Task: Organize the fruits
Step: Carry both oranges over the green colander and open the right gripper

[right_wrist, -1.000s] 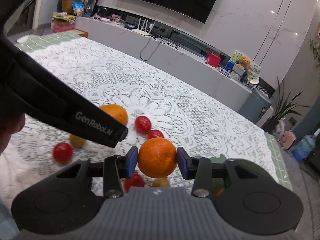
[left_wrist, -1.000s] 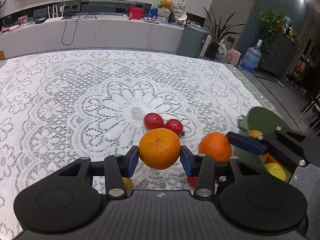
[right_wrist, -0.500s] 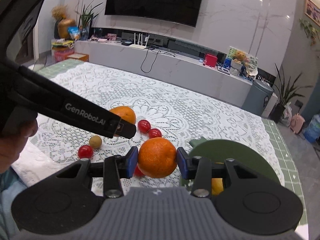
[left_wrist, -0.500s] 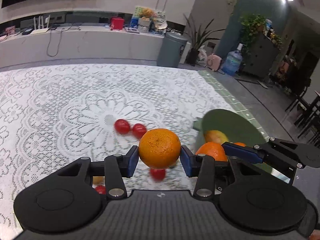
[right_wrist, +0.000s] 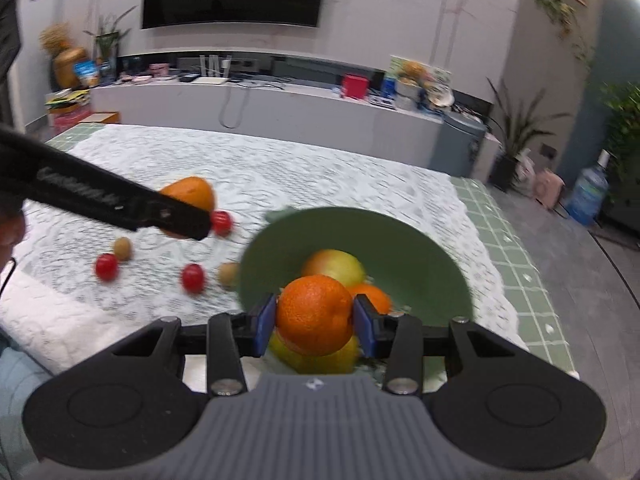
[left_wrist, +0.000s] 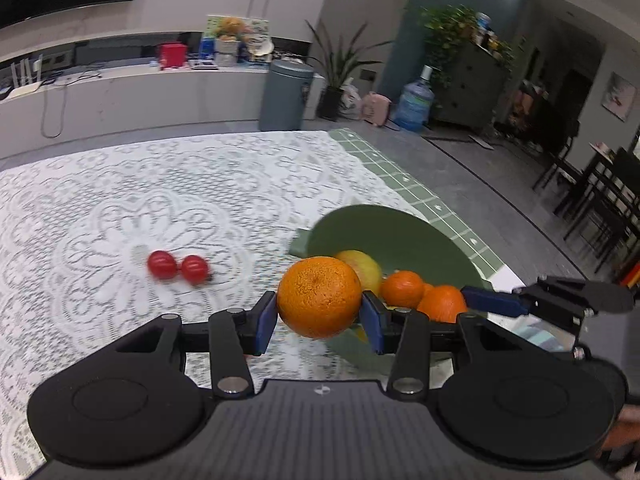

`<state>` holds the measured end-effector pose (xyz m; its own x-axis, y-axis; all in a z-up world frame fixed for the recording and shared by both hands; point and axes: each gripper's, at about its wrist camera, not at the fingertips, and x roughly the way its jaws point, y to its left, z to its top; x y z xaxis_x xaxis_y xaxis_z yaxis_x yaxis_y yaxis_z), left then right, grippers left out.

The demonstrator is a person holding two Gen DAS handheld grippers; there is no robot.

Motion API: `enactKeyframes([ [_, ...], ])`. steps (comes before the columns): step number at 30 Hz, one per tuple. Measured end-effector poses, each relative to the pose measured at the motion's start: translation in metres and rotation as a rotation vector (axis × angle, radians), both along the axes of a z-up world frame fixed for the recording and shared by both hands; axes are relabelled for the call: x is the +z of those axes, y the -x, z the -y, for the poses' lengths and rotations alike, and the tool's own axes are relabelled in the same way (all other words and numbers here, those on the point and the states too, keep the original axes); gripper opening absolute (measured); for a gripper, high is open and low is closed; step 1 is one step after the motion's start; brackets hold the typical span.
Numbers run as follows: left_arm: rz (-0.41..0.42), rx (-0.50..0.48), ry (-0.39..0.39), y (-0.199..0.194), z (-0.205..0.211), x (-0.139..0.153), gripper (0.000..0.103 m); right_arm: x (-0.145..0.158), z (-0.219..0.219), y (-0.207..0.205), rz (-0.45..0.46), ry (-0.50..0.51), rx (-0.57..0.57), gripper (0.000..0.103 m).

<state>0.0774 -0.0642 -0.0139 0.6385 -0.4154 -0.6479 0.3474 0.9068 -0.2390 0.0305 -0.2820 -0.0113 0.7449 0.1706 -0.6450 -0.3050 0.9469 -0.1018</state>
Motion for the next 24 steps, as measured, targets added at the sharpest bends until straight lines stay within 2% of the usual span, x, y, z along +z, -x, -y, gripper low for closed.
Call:
enactKeyframes([
  [5,0.000,-0.033,-0.017,-0.007,0.016,-0.002,0.051,-0.010,0.018,-0.020,-0.051,-0.067,-0.051,0.040],
  [10,0.001,-0.056,-0.035,-0.015,0.029,-0.003,0.051,-0.023,0.023,-0.038,-0.079,-0.088,-0.070,0.040],
  [19,-0.015,-0.078,-0.055,-0.030,0.041,-0.008,0.051,-0.030,0.042,-0.069,-0.084,-0.053,-0.120,0.040],
  [24,-0.027,-0.084,-0.066,-0.038,0.046,-0.013,0.051,-0.033,0.042,-0.085,-0.095,-0.060,-0.091,0.040],
])
